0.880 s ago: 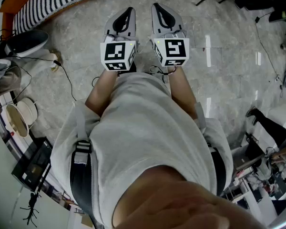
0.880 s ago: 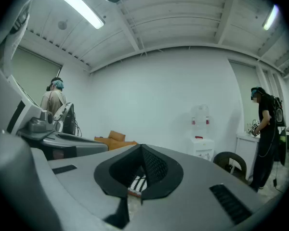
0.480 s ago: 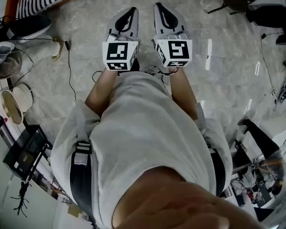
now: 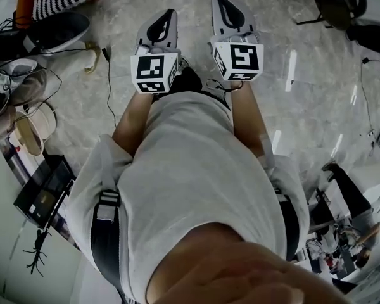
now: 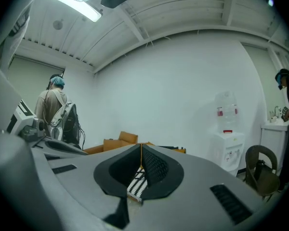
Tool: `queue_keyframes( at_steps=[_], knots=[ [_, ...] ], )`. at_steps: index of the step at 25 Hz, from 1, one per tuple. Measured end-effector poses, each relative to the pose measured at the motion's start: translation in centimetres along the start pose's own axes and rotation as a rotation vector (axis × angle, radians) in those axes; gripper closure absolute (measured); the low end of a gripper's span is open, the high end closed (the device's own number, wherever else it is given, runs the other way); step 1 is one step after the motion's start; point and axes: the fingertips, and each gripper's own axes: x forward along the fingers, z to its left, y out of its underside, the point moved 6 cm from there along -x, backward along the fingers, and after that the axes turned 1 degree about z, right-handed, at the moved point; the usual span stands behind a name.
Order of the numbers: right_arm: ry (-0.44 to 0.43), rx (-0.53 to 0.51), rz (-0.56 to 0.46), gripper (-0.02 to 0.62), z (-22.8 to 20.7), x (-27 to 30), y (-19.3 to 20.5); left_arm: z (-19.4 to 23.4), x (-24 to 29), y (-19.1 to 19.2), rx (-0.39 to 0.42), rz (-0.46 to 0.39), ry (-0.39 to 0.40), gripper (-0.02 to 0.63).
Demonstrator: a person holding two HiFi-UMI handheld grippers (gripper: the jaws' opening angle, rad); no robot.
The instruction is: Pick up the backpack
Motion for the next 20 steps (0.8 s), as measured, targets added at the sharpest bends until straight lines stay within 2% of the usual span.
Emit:
queue_keyframes(
  at_steps=[6, 11, 14, 20],
  knots=[
    [0.032, -0.063, 0.086, 0.555, 0.9, 3.3, 0.7, 3.7, 1.5, 0.2, 0.014, 0.045, 0.073, 0.594],
    [0.063, -0.09, 0.105, 0.555, 0.3, 5.2, -1.2, 6.4, 2.0, -0.8, -0.026, 0.072, 0.072, 0.594],
    [0.034, -0.072, 0.092, 0.556, 0.7, 6.1, -2.4, 7.4, 2.4, -1.5, -0.05, 0.055, 0.057, 0.594],
    [-0.042, -0.074, 0.105, 0.555, 1.6, 9.9, -1.8, 8.9, 4.8, -1.7, -0.104, 0.046, 0.024, 0.594]
  ],
)
